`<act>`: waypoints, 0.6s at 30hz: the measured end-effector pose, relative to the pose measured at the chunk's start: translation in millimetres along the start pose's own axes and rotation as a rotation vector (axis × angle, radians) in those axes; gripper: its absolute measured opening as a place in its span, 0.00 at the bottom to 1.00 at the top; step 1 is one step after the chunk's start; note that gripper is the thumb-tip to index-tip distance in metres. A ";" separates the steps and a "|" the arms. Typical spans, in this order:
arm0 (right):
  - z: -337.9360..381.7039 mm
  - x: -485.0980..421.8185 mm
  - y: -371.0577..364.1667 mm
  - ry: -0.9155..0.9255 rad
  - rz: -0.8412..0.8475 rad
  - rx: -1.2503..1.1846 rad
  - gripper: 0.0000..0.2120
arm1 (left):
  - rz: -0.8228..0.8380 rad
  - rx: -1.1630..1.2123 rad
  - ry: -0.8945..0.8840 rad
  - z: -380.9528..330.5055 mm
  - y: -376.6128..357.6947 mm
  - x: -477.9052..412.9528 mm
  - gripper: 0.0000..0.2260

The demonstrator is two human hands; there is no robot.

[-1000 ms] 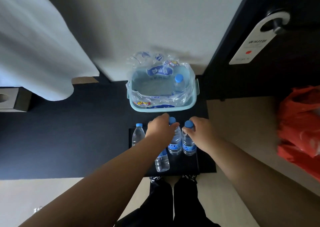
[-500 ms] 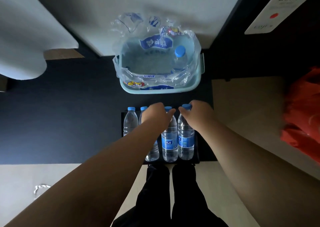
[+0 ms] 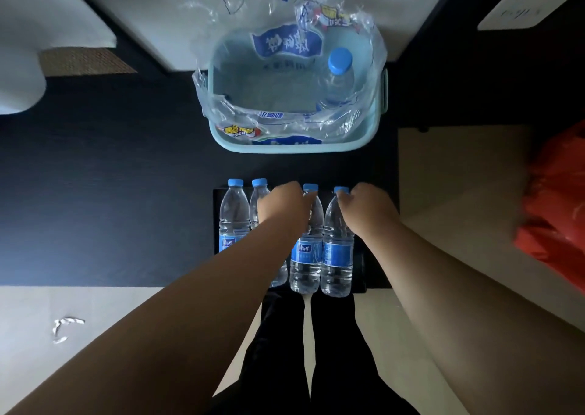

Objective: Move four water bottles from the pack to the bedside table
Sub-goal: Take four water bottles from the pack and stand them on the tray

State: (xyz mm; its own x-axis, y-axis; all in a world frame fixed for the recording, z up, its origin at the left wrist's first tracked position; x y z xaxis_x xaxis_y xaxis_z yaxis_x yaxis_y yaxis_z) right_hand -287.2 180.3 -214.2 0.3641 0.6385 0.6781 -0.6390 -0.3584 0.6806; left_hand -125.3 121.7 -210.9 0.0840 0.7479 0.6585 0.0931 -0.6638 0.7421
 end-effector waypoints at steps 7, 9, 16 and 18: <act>-27.1 34.4 -1.4 -0.010 0.054 0.135 0.17 | -0.079 0.028 -0.044 53.5 2.6 37.9 0.11; -34.0 42.9 -0.2 -0.008 0.075 0.193 0.16 | -0.084 0.042 -0.012 75.5 5.2 45.7 0.10; -48.9 58.1 -0.3 -0.018 0.105 0.296 0.16 | -0.085 -0.096 0.047 153.1 8.8 61.1 0.15; -51.6 56.9 -2.5 -0.029 0.109 0.310 0.16 | -0.062 -0.114 0.097 172.4 7.9 58.1 0.17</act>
State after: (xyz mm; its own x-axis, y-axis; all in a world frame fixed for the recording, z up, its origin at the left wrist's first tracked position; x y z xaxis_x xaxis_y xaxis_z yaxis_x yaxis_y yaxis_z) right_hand -299.8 252.7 -191.7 0.3266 0.5672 0.7560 -0.4403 -0.6165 0.6527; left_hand 51.3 159.7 -188.5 -0.0150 0.7875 0.6162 -0.0182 -0.6164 0.7873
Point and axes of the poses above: each hand's wrist, its own x-axis away from the middle knuckle, its own y-axis out of the back of the hand, z = x × y, the point moved 1 cm from there along -x, towards the middle knuckle, and after that the axes turned 2 degrees about z, right-handed, at the moved point
